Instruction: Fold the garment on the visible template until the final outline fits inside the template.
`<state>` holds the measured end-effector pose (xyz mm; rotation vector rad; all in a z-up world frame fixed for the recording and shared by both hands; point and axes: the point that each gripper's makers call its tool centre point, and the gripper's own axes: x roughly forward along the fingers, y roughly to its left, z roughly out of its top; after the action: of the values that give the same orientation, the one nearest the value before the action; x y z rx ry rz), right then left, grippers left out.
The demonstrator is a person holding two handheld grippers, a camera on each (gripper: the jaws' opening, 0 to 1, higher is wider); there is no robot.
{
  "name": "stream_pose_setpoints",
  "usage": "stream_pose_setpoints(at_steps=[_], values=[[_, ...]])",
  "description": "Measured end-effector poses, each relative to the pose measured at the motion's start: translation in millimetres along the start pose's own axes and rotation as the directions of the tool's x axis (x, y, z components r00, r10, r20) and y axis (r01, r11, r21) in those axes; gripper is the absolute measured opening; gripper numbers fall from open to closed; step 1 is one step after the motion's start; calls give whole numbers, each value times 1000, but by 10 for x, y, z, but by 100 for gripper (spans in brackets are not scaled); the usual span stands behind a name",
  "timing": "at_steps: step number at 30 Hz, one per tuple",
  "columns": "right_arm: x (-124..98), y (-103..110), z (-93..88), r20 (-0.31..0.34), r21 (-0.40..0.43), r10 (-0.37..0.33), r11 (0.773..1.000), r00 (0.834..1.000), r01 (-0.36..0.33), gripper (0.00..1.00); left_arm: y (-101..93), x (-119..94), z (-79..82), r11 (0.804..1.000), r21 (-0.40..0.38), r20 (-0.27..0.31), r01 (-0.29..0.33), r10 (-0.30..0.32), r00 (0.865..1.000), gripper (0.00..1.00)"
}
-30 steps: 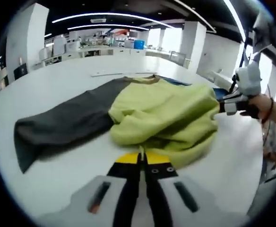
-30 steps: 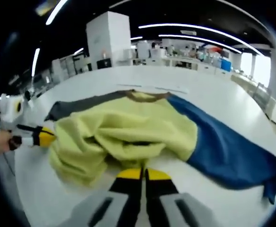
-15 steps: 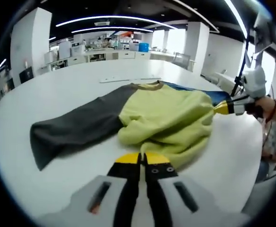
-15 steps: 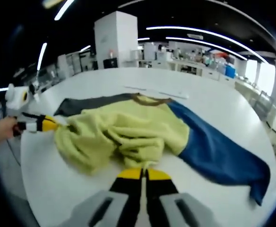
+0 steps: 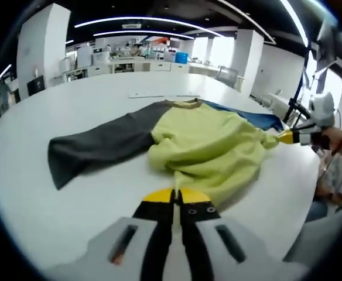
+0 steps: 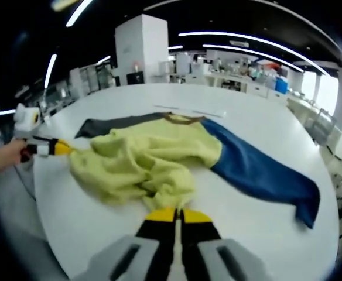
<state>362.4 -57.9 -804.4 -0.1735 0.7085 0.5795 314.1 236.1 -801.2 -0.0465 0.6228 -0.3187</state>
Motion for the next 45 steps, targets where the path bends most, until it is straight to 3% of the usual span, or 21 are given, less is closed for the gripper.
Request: stream_pose_setpoints(at_steps=[11, 22, 26, 33, 39, 45], values=[[-328, 43, -368, -8, 63, -43, 997, 999, 43, 0, -35, -263, -123, 999, -25, -9, -21, 20, 1000, 0], [-537, 57, -582, -44, 101, -50, 993, 998, 54, 0, -37, -410, -171, 1000, -9, -15, -17, 17, 1000, 0], [-632, 40, -735, -78, 127, -56, 990, 995, 66, 0, 13, -463, -294, 999, -40, -40, -31, 29, 999, 0], [-712, 94, -902, -103, 168, -74, 982, 992, 90, 0, -81, -545, -453, 997, -72, -82, -31, 25, 996, 0], [-717, 69, -981, -123, 168, -106, 978, 987, 126, 0, -163, -561, -662, 998, -62, -148, -31, 22, 989, 0], [-755, 38, -1019, -133, 170, -117, 976, 984, 139, 0, -220, -599, -771, 997, -65, -194, -31, 17, 981, 0]])
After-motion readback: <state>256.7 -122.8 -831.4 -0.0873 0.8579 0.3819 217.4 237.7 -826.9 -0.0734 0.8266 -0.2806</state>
